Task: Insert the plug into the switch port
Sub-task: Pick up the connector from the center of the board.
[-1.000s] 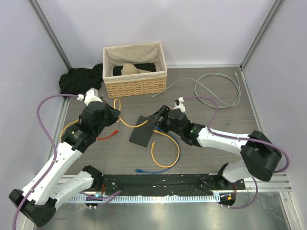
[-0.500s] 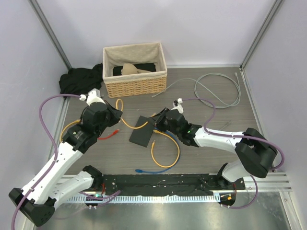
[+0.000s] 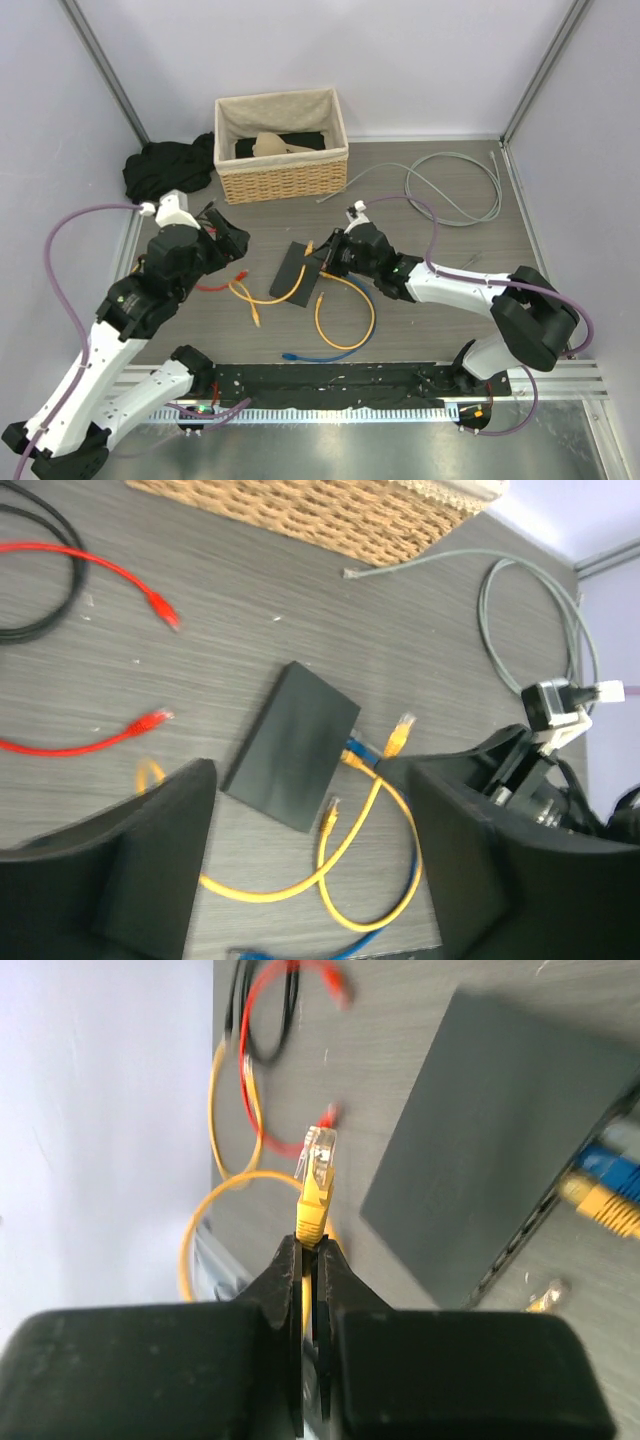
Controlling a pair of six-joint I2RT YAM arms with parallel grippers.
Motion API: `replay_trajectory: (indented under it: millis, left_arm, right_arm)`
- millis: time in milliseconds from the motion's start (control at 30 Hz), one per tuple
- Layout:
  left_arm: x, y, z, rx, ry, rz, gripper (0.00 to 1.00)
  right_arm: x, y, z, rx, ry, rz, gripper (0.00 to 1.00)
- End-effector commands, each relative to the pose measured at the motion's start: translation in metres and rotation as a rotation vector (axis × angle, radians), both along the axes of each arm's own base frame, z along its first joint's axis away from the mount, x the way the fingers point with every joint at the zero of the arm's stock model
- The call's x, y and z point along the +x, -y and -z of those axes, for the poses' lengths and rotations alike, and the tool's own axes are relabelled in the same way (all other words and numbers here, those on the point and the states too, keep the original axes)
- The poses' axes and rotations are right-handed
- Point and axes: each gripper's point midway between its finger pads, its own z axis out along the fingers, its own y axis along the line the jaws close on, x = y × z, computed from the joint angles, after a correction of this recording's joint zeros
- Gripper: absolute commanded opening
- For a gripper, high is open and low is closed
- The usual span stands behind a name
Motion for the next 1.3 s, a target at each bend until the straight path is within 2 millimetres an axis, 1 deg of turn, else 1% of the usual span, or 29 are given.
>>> replay_trajectory:
  millis: [0, 33, 67, 100, 133, 167, 200, 233, 267, 300, 333, 367, 400, 467, 500, 567, 667, 767, 800, 833, 900, 967, 1033, 1167, 1267]
  left_arm:
    - [-0.010, -0.026, -0.037, 0.148, 0.040, -0.006, 0.87]
    - [-0.009, -0.026, -0.038, 0.185, 0.033, 0.012, 0.89]
    - [-0.007, -0.022, -0.038, 0.207, 0.013, 0.034, 0.89]
    - [-0.006, -0.010, -0.036, 0.205, -0.005, 0.095, 0.89]
    - [-0.006, -0.002, -0.033, 0.202, -0.017, 0.135, 0.89]
    - [0.000, 0.013, -0.025, 0.191, -0.035, 0.188, 0.89]
    - [-0.002, 0.030, -0.020, 0.146, -0.054, 0.261, 0.89]
    - [-0.002, 0.042, -0.015, 0.115, -0.069, 0.302, 0.88]
    - [0.003, 0.056, -0.007, 0.067, -0.079, 0.326, 0.88]
    - [0.006, 0.065, 0.001, 0.045, -0.103, 0.348, 0.88]
    - [0.002, 0.079, 0.007, 0.001, -0.131, 0.402, 0.86]
    - [0.006, 0.088, 0.013, -0.039, -0.142, 0.413, 0.86]
    - [0.007, 0.097, 0.023, -0.057, -0.180, 0.433, 0.85]
    - [0.006, 0.113, 0.031, -0.115, -0.210, 0.479, 0.83]
    - [0.008, 0.118, 0.040, -0.120, -0.237, 0.488, 0.82]
    - [0.006, 0.130, 0.047, -0.144, -0.256, 0.524, 0.81]
    - [0.003, 0.141, 0.061, -0.146, -0.297, 0.549, 0.77]
    - [0.002, 0.146, 0.075, -0.135, -0.333, 0.554, 0.73]
    - [0.002, 0.146, 0.079, -0.132, -0.344, 0.549, 0.67]
    - [0.002, 0.146, 0.085, -0.129, -0.355, 0.547, 0.66]
    - [0.001, 0.147, 0.089, -0.129, -0.365, 0.548, 0.61]
    - [0.000, 0.147, 0.096, -0.123, -0.384, 0.550, 0.60]
    - [-0.001, 0.145, 0.102, -0.116, -0.397, 0.542, 0.56]
    - [-0.003, 0.143, 0.107, -0.120, -0.413, 0.530, 0.48]
    - [-0.006, 0.146, 0.109, -0.136, -0.427, 0.543, 0.39]
  right_arm:
    - [-0.044, -0.025, -0.038, 0.012, 0.109, -0.386, 0.01]
    - [-0.049, -0.024, -0.035, -0.015, 0.140, -0.435, 0.01]
    - [-0.054, -0.023, -0.034, -0.028, 0.150, -0.474, 0.01]
    - [-0.063, -0.023, -0.036, -0.024, 0.161, -0.533, 0.01]
    - [-0.067, -0.022, -0.035, -0.037, 0.185, -0.570, 0.01]
    - [-0.071, -0.019, -0.032, -0.079, 0.222, -0.627, 0.01]
    - [-0.075, -0.018, -0.030, -0.097, 0.236, -0.666, 0.01]
    - [-0.076, -0.016, -0.028, -0.120, 0.249, -0.685, 0.01]
    - [-0.078, -0.011, -0.023, -0.160, 0.266, -0.718, 0.01]
    - [-0.081, -0.011, -0.023, -0.158, 0.278, -0.744, 0.01]
    - [-0.082, -0.010, -0.024, -0.155, 0.286, -0.761, 0.01]
    - [-0.082, -0.009, -0.023, -0.160, 0.301, -0.778, 0.01]
    - [-0.083, -0.008, -0.023, -0.159, 0.303, -0.788, 0.01]
    - [-0.083, -0.007, -0.021, -0.162, 0.308, -0.803, 0.01]
    - [-0.082, -0.007, -0.019, -0.167, 0.310, -0.804, 0.01]
    - [-0.081, -0.006, -0.017, -0.170, 0.309, -0.806, 0.01]
    - [-0.079, -0.006, -0.017, -0.174, 0.314, -0.804, 0.01]
    - [-0.076, -0.005, -0.017, -0.176, 0.314, -0.794, 0.01]
    - [-0.075, -0.005, -0.017, -0.177, 0.315, -0.791, 0.01]
    - [-0.075, -0.004, -0.017, -0.178, 0.314, -0.792, 0.01]
    - [-0.074, -0.004, -0.017, -0.176, 0.313, -0.791, 0.01]
    - [-0.073, -0.004, -0.016, -0.176, 0.311, -0.791, 0.01]
    - [-0.072, -0.005, -0.015, -0.178, 0.308, -0.790, 0.01]
    - [-0.072, -0.005, -0.014, -0.179, 0.307, -0.791, 0.01]
    - [-0.071, -0.005, -0.013, -0.179, 0.308, -0.789, 0.01]
